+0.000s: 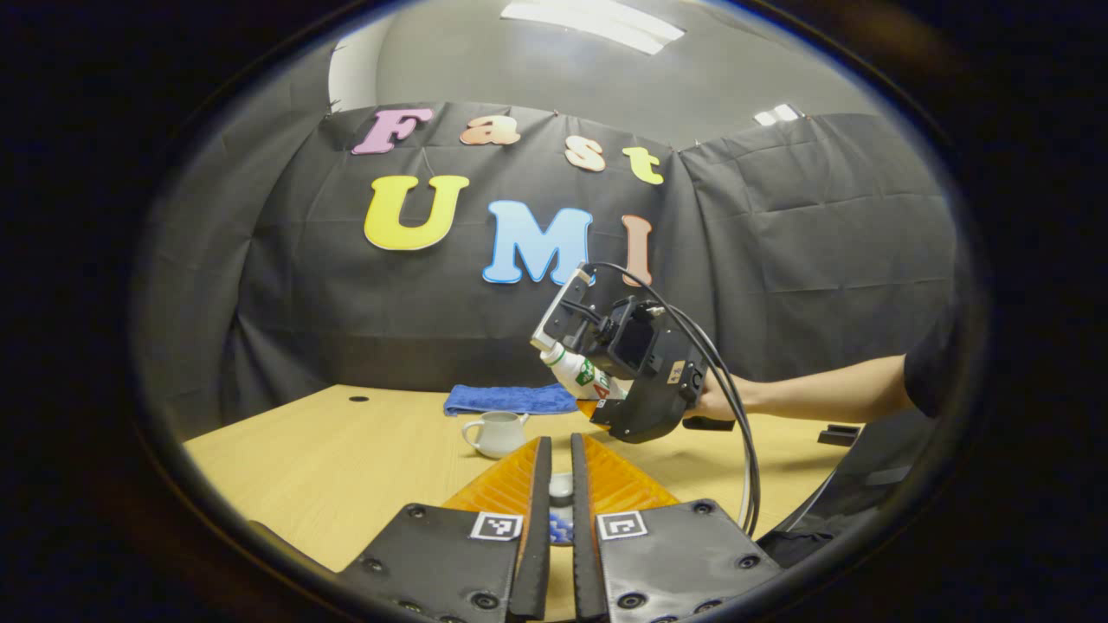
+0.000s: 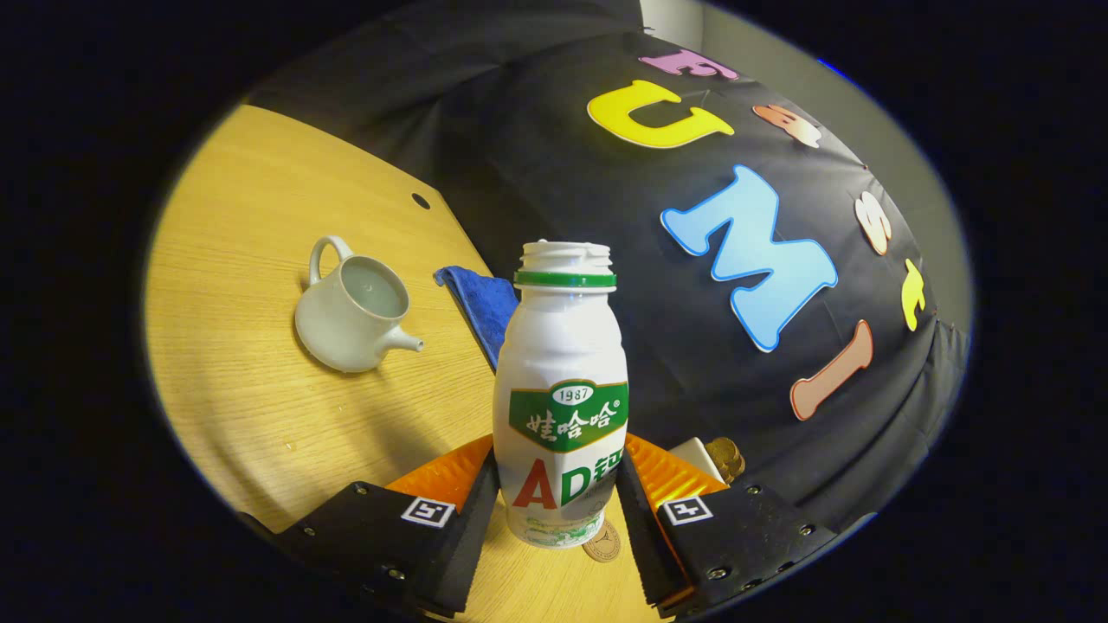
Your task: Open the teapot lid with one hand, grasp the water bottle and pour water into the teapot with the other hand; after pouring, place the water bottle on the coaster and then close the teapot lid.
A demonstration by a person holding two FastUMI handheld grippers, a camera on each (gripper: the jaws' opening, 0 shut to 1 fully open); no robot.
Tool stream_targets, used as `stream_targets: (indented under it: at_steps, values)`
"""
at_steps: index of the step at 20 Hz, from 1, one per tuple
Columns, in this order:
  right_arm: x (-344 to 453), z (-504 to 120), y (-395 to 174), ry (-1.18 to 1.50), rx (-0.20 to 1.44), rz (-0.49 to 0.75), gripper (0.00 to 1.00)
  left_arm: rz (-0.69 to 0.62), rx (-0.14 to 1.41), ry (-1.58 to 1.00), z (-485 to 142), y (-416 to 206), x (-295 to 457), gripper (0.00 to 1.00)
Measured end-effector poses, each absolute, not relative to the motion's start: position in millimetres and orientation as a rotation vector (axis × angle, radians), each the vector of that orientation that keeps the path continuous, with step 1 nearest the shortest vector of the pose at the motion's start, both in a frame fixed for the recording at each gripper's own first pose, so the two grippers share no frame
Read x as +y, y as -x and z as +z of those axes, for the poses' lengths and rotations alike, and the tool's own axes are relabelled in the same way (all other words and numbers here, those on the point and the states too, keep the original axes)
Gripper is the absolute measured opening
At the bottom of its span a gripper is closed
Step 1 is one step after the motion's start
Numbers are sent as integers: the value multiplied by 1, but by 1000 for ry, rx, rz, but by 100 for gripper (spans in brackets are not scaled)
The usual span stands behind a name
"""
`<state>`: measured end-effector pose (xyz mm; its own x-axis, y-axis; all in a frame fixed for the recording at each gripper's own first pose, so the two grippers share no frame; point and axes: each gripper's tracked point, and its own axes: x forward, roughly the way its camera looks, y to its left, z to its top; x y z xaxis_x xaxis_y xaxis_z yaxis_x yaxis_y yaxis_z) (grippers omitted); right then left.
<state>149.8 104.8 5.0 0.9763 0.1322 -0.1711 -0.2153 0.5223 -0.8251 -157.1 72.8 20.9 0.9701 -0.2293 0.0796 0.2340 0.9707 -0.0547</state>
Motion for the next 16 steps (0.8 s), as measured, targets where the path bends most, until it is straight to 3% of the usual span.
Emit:
stream_targets:
  at_steps: [3, 4, 16]
  values:
    - [115, 3, -158, 1085, 78, 212, 72, -236, -68, 65, 19, 158, 73, 18]
    - [117, 4, -161, 1118, 70, 207, 72, -233, -72, 60, 19, 160, 73, 22]
    - [123, 5, -177, 1347, 49, 171, 72, -230, -89, -7, 18, 165, 68, 22]
